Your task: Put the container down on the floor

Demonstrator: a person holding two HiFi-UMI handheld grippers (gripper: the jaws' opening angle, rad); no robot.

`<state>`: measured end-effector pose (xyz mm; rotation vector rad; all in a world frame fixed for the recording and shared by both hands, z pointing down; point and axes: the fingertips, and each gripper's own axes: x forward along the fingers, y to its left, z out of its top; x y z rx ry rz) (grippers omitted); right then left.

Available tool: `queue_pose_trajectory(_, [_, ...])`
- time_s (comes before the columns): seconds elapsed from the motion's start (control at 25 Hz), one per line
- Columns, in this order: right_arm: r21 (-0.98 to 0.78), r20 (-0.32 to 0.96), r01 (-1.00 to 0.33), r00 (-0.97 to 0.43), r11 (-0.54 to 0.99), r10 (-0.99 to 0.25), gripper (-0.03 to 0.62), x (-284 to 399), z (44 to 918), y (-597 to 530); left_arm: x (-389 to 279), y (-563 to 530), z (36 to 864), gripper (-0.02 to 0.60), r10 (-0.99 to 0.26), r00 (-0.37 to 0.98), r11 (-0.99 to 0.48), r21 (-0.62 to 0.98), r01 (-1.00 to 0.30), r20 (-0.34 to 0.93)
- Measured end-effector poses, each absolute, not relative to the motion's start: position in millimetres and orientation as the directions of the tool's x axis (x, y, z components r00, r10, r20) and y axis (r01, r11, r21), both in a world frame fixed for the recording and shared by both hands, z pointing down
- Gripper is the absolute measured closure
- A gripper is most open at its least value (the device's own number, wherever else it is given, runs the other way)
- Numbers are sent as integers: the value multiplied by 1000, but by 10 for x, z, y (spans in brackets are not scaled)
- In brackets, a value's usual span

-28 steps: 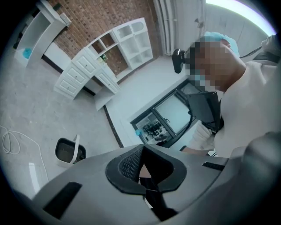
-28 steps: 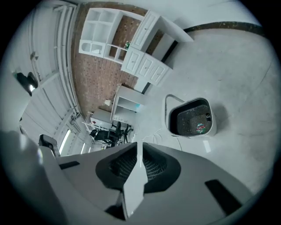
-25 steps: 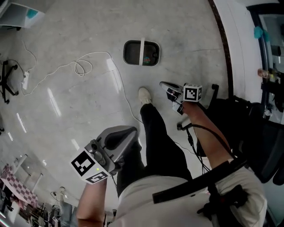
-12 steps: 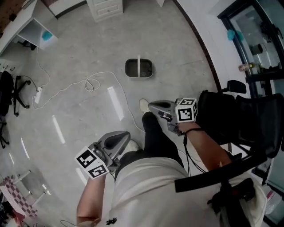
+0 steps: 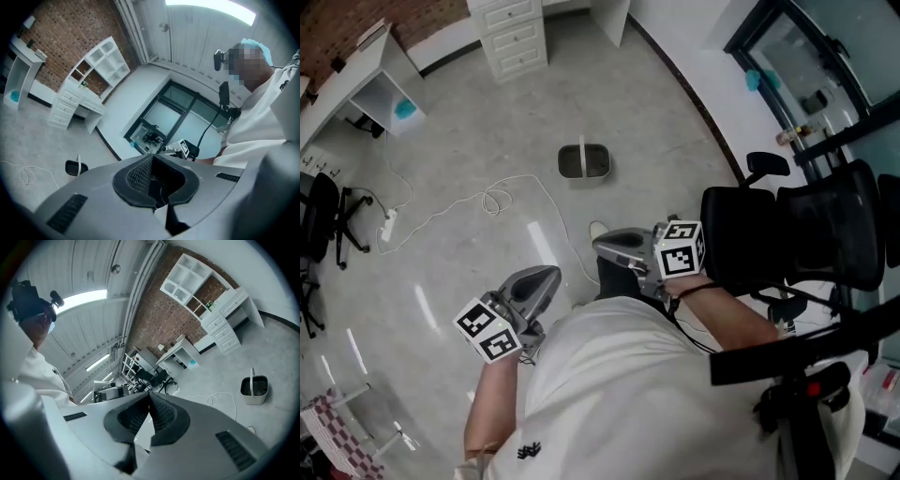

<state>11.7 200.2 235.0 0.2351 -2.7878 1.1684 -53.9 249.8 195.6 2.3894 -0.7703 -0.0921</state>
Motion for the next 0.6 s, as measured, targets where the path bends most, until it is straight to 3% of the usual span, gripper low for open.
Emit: queue_pose_trajectory(0.6, [-634, 140, -146, -987, 759, -73, 577, 174, 2007, 2341, -449, 2677, 1800, 572, -565, 819, -655, 546, -521, 104])
